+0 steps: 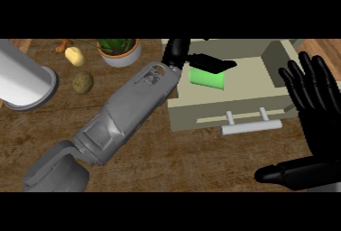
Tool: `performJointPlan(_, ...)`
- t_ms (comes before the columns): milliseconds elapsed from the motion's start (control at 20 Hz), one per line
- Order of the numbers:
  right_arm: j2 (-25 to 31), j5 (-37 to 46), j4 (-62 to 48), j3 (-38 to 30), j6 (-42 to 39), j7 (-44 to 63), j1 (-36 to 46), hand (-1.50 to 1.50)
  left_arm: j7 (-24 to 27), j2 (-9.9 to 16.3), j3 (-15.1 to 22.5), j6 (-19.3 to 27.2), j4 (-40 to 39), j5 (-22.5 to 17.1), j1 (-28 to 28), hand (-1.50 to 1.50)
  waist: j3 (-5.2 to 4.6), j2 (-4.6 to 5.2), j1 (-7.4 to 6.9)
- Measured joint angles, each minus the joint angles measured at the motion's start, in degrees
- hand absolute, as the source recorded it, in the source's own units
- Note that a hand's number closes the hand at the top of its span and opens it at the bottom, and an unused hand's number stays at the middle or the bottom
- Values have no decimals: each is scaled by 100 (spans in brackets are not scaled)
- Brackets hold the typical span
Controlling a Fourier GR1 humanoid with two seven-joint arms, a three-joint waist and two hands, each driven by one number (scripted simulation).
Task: Pick up the cup, place it into the drawer and close the drawer
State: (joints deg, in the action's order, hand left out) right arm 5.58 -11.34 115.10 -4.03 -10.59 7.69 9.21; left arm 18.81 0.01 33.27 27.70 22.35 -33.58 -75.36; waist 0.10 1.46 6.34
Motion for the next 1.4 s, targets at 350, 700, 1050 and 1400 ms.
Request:
performJointPlan(350,-3,-315,-105,-94,-126,-40,68,-150,353,-1,37,-49,335,-538,125,-150,-2,-7,-29)
performJointPlan(700,131,-828,170,-296,-256,256,-139,150,821,25,-302,-374,687,-1025,168,-150,-7,-83,-290)
performJointPlan(1050,538,-732,438,-320,-789,187,-544,150,668,271,-703,-419,1296,-1152,482,-150,-10,-161,-585)
performJointPlan(1400,902,-36,604,-192,-1106,127,-748,150,325,1045,-868,-378,2642,-1254,1553,-150,-13,-212,-789)
